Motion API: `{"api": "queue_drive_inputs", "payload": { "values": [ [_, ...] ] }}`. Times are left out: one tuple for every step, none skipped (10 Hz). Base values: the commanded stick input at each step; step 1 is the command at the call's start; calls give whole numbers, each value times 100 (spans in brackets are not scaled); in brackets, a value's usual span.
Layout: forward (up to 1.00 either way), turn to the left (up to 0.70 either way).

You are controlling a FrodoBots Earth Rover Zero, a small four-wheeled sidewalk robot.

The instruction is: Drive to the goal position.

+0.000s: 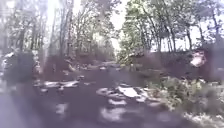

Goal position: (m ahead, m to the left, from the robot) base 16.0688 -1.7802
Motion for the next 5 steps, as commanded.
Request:
{"api": "queue_drive_inputs", "payload": {
  "values": [
    [45, 0],
    [45, 0],
    [45, 0],
    [45, 0],
    [45, 0]
  ]
}}
